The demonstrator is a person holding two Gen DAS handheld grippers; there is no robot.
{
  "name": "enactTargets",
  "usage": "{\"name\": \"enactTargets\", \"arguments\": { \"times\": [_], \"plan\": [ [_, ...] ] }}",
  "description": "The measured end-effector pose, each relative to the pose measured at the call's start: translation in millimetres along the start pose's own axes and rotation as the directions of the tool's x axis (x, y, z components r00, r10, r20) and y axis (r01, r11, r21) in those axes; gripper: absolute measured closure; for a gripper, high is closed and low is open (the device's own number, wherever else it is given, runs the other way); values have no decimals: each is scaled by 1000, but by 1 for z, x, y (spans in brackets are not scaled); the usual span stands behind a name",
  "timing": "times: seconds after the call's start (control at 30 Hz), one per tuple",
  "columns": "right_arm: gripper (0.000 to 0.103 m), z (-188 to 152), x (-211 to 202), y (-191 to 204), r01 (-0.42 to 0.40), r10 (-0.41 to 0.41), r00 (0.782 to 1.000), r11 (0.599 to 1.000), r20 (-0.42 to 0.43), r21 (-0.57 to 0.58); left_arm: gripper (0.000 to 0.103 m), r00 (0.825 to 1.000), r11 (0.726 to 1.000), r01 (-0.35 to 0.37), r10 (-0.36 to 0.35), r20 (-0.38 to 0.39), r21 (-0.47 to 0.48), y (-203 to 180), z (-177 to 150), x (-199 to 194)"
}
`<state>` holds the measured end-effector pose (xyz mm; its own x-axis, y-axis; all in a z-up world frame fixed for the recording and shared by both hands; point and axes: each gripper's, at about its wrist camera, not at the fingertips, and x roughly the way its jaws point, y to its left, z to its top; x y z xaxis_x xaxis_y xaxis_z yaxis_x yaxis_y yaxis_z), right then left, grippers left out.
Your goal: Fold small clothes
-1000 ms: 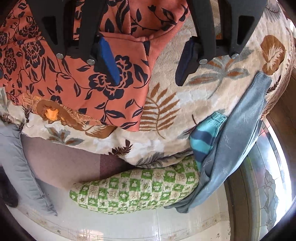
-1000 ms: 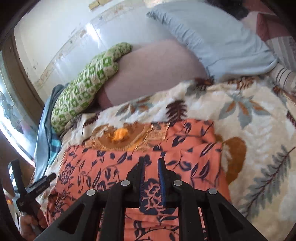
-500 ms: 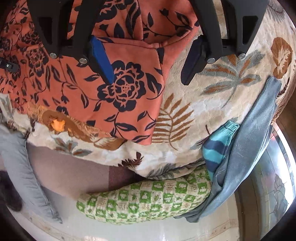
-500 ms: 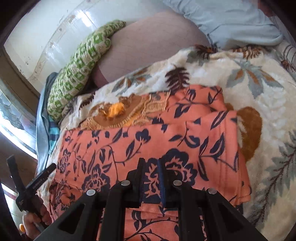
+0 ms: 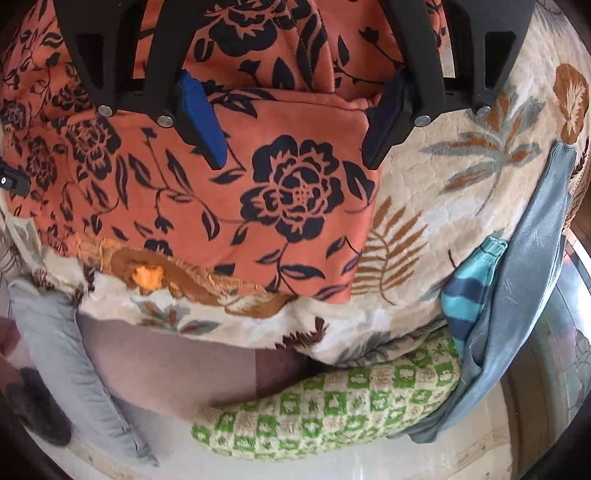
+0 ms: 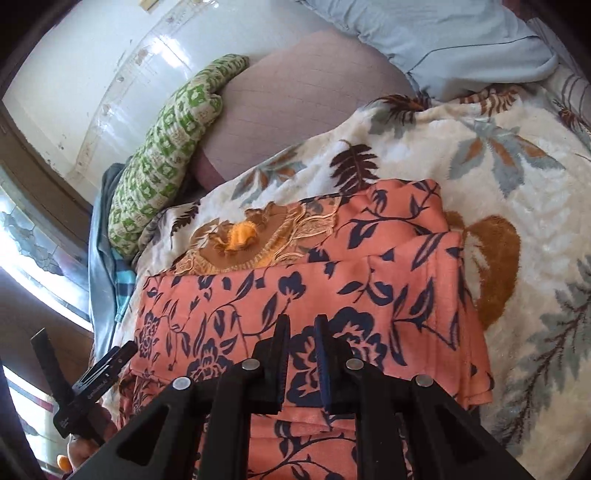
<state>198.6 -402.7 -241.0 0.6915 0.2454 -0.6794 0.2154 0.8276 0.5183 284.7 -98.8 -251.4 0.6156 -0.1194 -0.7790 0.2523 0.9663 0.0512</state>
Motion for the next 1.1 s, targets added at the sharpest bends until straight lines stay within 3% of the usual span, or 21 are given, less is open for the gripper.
{"name": "enactTargets", "arguments": {
  "times": [0.07,0.2,0.33,0.57,0.63,0.67,0.7,0.77,0.87,0.97,1.1],
  "plan": [
    [87,-8,10,8,12,-13,999,999,-40,-33,26,998,1000,-13,14,-53,24,-3,-6,14],
    [87,-25,47,9,8,-24,974,997,-224,-71,24,999,999,-21,22,-32,32,-3,-5,9],
    [87,-25,35,18,3,-26,982,992,-187,-123,25,1000,999,29,-29,-10,-38,12,-5,-8],
    [87,-43,-31,18,-43,37,997,995,-66,-94,24,1000,990,-21,24,19,-141,62,-39,-56],
    [81,-54,-57,15,-54,52,998,995,-32,-81,24,999,983,-42,44,10,-181,79,-58,-73],
    [71,-61,-70,12,-55,54,998,996,-15,-74,24,999,979,-51,53,8,-197,87,-70,-83],
    [50,-68,-82,8,-58,58,998,997,1,-60,24,998,976,-62,64,6,-209,94,-84,-94],
    [24,-86,-109,-6,-77,77,996,997,44,-12,22,998,972,-66,66,-8,-226,106,-111,-114],
    [24,-109,-145,-19,-75,74,995,997,68,12,22,998,978,-48,40,-43,-201,114,-140,-140],
    [24,-132,-168,-26,-44,45,999,999,24,-2,19,997,990,-56,48,-62,-130,113,-163,-163],
    [24,-161,-191,-33,-15,15,1000,1000,-21,-3,18,989,995,-29,15,-144,-94,115,-192,-172]
  ]
}}
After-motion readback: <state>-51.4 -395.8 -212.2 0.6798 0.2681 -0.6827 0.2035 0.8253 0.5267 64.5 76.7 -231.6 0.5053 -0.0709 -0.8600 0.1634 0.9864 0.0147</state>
